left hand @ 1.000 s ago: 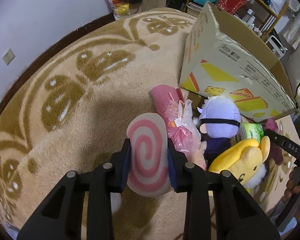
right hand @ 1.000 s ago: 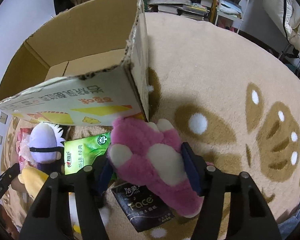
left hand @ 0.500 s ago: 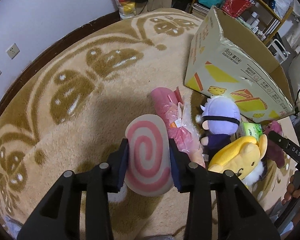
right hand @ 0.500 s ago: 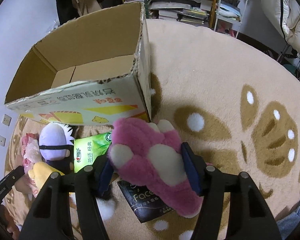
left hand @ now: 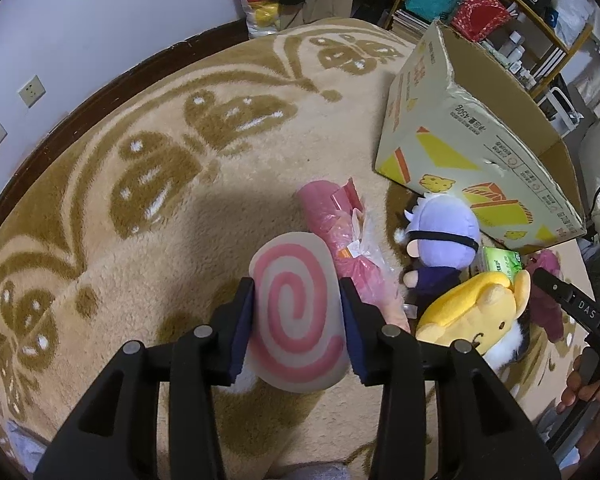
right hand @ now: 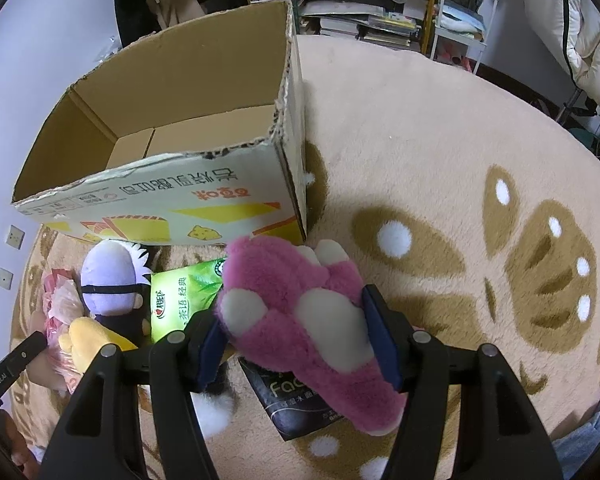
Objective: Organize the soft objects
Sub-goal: 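Close left tool on pink-swirl cushion while right tool grips pink bear, lift both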
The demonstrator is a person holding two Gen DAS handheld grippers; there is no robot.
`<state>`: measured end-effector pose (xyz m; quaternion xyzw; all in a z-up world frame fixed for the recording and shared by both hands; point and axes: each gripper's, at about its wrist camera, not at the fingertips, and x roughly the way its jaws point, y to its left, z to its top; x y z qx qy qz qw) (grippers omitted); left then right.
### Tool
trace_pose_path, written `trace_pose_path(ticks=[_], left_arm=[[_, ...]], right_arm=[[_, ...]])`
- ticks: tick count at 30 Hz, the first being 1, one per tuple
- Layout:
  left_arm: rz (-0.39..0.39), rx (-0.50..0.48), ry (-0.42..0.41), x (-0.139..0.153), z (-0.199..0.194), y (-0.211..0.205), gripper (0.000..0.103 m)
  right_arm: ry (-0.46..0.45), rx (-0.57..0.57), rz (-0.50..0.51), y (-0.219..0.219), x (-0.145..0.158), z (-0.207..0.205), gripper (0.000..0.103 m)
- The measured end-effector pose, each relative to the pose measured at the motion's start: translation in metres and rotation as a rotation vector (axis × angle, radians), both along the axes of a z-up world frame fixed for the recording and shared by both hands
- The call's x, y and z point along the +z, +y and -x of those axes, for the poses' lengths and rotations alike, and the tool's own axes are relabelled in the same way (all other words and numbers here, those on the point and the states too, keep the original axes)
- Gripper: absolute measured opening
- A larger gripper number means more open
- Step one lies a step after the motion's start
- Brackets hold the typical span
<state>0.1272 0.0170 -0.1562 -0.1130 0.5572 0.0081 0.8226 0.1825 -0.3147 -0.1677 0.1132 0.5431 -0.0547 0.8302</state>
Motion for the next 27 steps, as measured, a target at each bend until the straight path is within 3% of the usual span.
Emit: trace_pose_path(ticks=[5,9,13,21,27], left_arm=[[-0.044,0.017,-0.069,0.009,0.005,0.002,0.038],[-0.034,0.006,-0.082,0.011,0.005,0.000,0.033],[-0.094,-0.015,-0.186,0.032,0.011,-0.005,0.033],[-0.150,-0.040,-0.374,0.081,0.019,-0.012,0.033],[-0.244,-0.103,-0.522,0.113,0.012,-0.030,0.033]], right_arm=[[0.004,0.003,0.008,0.002,-0.002,-0.003,0.067],[-0.003,0.001,0.016,0.003,-0.001,-0.003,0.067],[-0.031,-0.025,0.009,-0.001,0.012,0.006,0.067],[-0.229,-0.029,-0.016,0.000,0.072,0.040,0.067],[-0.381,-0.051,-0.020,0.003,0.103,0.052,0.067]])
